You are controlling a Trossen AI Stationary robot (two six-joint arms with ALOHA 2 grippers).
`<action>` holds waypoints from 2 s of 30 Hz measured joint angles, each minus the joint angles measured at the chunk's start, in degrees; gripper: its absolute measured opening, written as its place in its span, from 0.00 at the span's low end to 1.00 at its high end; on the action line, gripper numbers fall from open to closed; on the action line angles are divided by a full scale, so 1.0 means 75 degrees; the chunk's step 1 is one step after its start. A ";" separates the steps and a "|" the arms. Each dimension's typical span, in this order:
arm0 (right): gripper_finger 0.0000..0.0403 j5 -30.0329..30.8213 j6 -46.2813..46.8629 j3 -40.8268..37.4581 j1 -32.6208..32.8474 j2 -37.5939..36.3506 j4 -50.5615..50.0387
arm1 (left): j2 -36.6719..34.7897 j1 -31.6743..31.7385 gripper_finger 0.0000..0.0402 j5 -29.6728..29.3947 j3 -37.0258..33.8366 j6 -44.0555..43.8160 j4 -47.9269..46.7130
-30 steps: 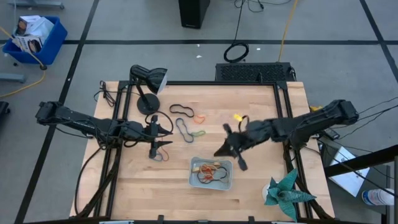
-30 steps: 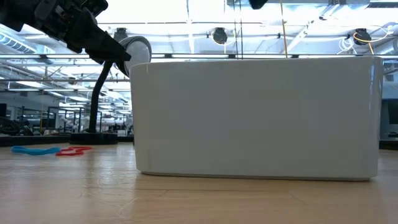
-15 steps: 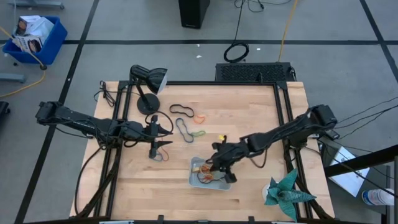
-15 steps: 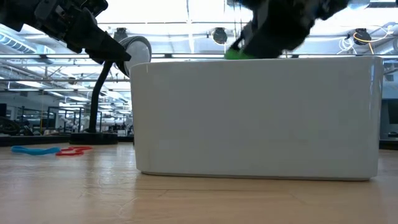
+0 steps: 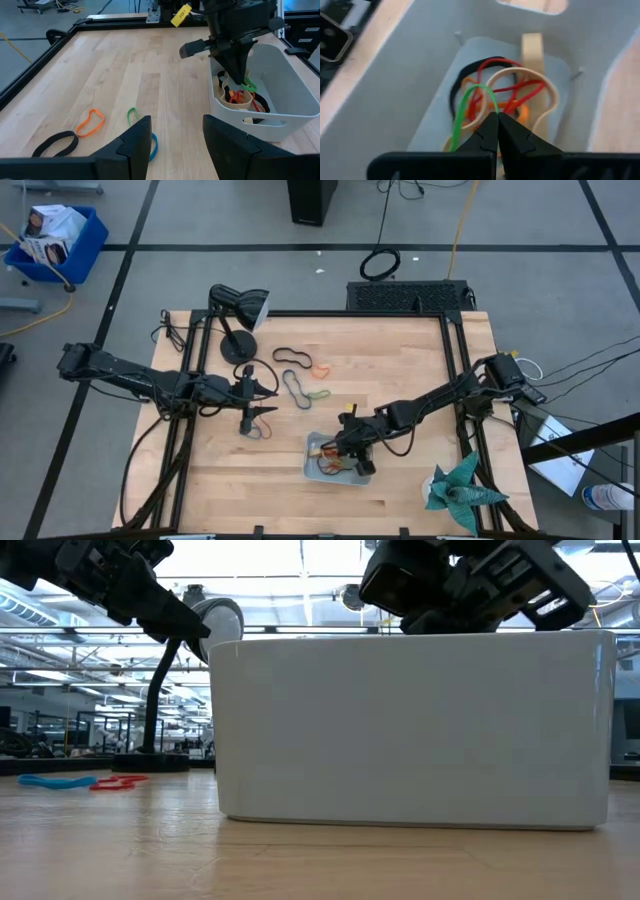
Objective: Pick and place rubber bands into bin
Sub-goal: Put the right green rubber band into the gray bin, then put the green rubber band into the gray bin
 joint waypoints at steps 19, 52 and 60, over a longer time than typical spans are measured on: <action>0.09 0.0173 -0.0139 0.0003 -0.0001 0.0000 0.0000 | 0.0000 0.0000 0.46 0.0000 0.0000 0.0000 -0.0006; 0.34 0.0540 -0.3421 0.0003 -0.0343 -0.4376 0.0125 | 0.0000 -0.0002 0.46 0.0001 0.0000 -0.0061 -0.0009; 0.35 0.0779 -0.3966 0.0009 -0.0946 -0.3720 0.0039 | 0.0000 -0.0003 0.46 0.0001 0.0000 -0.0058 -0.0005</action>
